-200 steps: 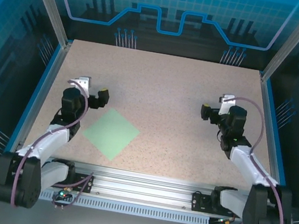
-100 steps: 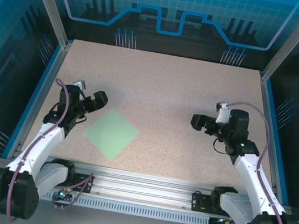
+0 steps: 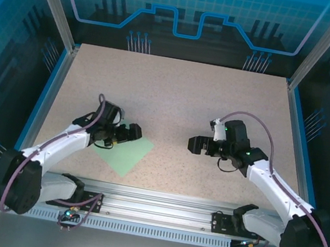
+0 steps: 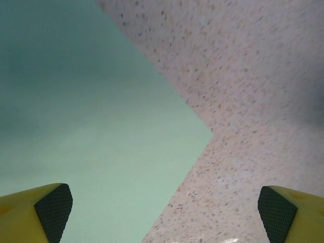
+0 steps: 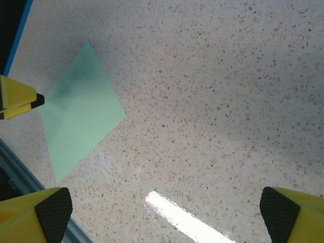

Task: Fold a paper plane with a square sheet of paper (pick it up from the middle)
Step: Move the square sheet of paper to the center of the table.

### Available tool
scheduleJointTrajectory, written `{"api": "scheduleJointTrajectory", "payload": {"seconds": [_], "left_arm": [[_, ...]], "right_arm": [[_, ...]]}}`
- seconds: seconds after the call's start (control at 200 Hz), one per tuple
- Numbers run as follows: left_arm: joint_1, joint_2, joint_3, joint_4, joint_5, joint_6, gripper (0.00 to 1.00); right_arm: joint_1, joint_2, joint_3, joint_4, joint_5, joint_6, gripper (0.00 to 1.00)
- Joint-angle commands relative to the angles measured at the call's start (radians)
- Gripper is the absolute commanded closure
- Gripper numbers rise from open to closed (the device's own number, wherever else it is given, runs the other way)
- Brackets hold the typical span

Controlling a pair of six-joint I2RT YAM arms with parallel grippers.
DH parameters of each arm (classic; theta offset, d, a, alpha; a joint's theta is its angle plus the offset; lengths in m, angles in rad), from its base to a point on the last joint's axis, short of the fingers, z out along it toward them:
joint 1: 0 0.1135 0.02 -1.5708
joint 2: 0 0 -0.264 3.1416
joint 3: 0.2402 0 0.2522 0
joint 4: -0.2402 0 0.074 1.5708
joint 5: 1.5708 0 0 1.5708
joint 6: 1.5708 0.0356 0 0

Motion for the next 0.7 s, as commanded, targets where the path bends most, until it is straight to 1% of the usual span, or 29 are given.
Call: {"api": "scheduleJointTrajectory", "payload": {"seconds": [0.0,0.12,0.25,0.4,0.555,0.695], "left_arm": [[-0.043,0.060,0.064,-0.066,-0.096,-0.003,0.01],[-0.062,0.144,0.112,-0.092,-0.202,-0.027,0.01],[-0.063,0.249,0.146,-0.061,-0.237,-0.036,0.01],[-0.078,0.370,0.199,-0.043,-0.224,-0.045,0.02],[-0.108,0.415,0.207,-0.001,-0.185,-0.057,0.02],[-0.153,0.466,0.243,0.002,-0.159,-0.049,0.01]], "right_arm": [[0.030,0.018,0.037,-0.032,0.052,0.023,0.00],[0.038,0.036,0.035,-0.031,0.056,0.033,0.01],[0.043,0.033,0.030,-0.045,0.090,0.027,0.00],[0.043,0.023,0.018,-0.071,0.145,0.031,0.01],[0.043,0.005,-0.006,-0.091,0.195,0.038,0.01],[0.040,-0.014,-0.025,-0.120,0.282,0.047,0.01]]}}
